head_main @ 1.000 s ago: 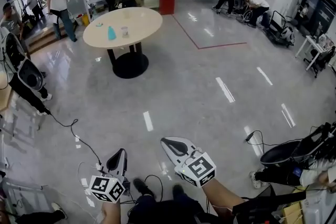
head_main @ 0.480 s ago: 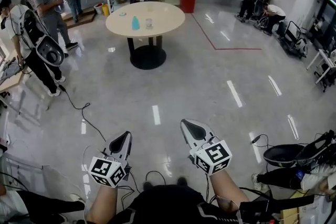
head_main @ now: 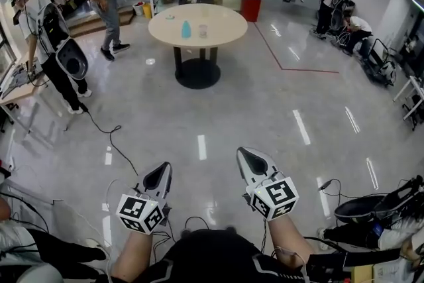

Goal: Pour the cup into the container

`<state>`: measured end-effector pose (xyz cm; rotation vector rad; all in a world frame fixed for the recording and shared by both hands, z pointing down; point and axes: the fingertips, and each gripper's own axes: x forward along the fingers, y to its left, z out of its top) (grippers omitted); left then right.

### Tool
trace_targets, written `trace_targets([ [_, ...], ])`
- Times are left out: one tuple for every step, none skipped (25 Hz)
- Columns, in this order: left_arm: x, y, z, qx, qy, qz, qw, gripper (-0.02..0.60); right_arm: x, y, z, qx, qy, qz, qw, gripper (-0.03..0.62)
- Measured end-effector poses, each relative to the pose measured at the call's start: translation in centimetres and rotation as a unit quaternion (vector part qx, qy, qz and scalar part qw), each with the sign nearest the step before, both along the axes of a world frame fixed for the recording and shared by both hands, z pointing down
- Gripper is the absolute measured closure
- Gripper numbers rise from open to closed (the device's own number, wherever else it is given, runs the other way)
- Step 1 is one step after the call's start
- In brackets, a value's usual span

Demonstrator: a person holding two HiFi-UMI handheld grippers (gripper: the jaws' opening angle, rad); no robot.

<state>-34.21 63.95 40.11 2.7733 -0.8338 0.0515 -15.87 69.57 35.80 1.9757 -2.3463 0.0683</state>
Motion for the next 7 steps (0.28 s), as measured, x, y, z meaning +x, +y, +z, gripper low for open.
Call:
trace_targets([
  [0.1, 0.3, 0.0, -0.004, 0.001, 0.003, 1.0000, 0.581, 0.0, 0.1, 0.0, 0.000, 0.000, 0.000, 1.000, 0.589],
  [0.2, 0.6, 0.0, -0.006, 0.000, 0.006, 1.0000, 0.581, 0.1, 0.3, 0.0, -0.001, -0.001, 0.001, 1.000, 0.589],
  [0.3, 1.0, 0.1, -0.007, 0.000, 0.009, 0.9999, 0.581, 0.1, 0.5, 0.1, -0.003, -0.001, 0.002, 1.000, 0.589],
  [0.4, 1.3, 0.1, -0.007, 0.000, 0.011, 0.9999, 0.581, 0.2, 0.7, 0.2, -0.005, -0.002, 0.003, 1.000, 0.589],
  [0.5, 1.6, 0.1, -0.008, 0.001, 0.012, 0.9999, 0.581, 0.3, 0.8, 0.3, -0.006, -0.002, 0.004, 1.000, 0.589],
  [0.6, 1.9, 0.1, -0.010, 0.002, 0.013, 0.9999, 0.581, 0.4, 1.0, 0.5, -0.007, -0.002, 0.005, 1.000, 0.589],
  [0.7, 2.2, 0.2, -0.011, 0.003, 0.013, 0.9999, 0.581, 0.5, 1.2, 0.6, -0.008, -0.002, 0.006, 1.000, 0.589],
])
